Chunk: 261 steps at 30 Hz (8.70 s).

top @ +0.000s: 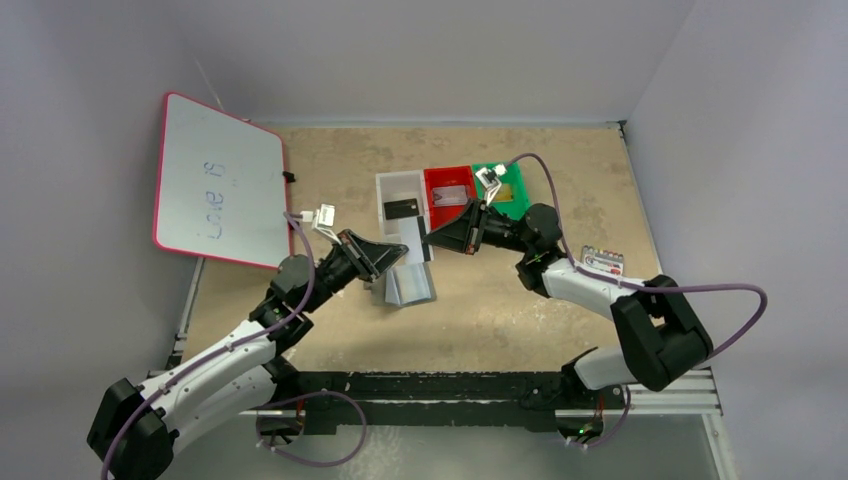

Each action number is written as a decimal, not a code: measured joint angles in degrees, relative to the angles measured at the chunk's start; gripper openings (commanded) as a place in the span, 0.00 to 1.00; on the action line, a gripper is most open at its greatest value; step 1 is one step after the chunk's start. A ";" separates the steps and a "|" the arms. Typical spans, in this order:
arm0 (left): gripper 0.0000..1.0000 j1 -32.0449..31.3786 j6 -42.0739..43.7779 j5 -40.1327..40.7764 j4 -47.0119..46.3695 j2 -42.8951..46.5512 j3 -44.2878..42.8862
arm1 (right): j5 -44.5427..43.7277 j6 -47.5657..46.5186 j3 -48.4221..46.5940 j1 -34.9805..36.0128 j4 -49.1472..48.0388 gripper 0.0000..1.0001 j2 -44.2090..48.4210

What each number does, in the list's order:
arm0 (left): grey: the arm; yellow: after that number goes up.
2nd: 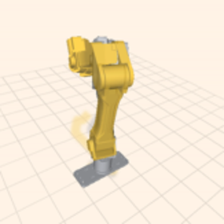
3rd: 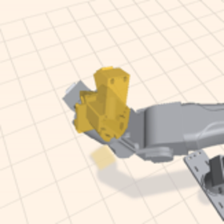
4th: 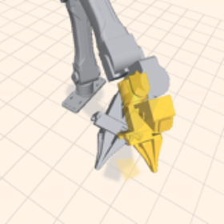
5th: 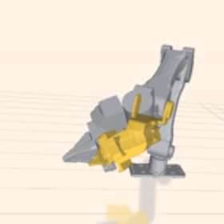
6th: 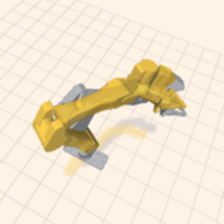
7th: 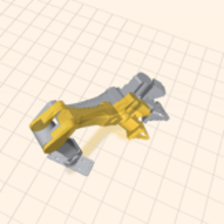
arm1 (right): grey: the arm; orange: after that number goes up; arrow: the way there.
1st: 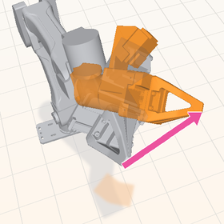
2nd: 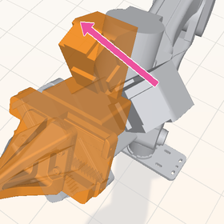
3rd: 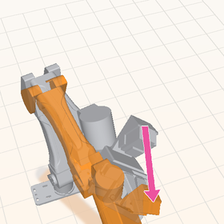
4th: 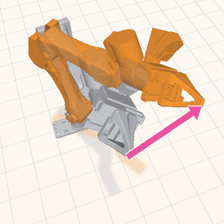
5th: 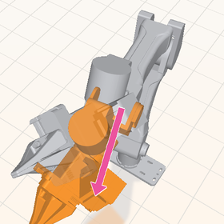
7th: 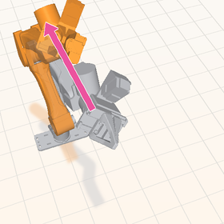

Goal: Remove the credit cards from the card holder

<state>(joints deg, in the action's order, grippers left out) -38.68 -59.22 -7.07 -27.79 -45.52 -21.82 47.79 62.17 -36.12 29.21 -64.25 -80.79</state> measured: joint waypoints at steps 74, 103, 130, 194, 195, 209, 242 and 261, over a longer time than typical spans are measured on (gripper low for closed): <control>0.81 0.00 10.84 23.37 43.82 5.05 -12.48 | -44.24 -113.96 -28.20 -0.02 52.61 0.00 -17.57; 0.81 0.00 10.86 24.76 46.60 6.69 -12.48 | -42.58 -124.80 -38.77 -0.02 58.14 0.00 -31.67; 0.81 0.00 10.86 25.62 47.23 7.23 -12.81 | -45.31 -127.75 -43.60 -0.02 57.05 0.16 -37.75; 0.81 0.02 8.81 27.30 48.50 3.21 -12.83 | -49.03 -47.95 -47.15 0.22 74.84 0.00 -37.09; 0.81 0.02 8.81 27.30 48.50 3.21 -12.83 | -49.66 -47.95 -47.58 0.33 75.08 0.00 -37.77; 0.81 0.02 8.81 27.41 48.54 3.37 -12.83 | -54.80 -46.75 -52.30 0.68 74.34 0.00 -41.64; 0.81 0.02 8.81 27.41 48.83 3.30 -12.83 | -57.18 -47.52 -55.82 0.72 73.94 0.16 -43.63; 0.83 0.02 8.81 23.52 49.94 -8.96 -12.92 | -50.51 -35.54 -16.04 4.57 51.52 1.00 -1.84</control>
<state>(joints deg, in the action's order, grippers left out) -38.65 -50.41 16.45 22.15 -54.48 -34.74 -2.72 26.63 -52.16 33.78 -12.73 -82.63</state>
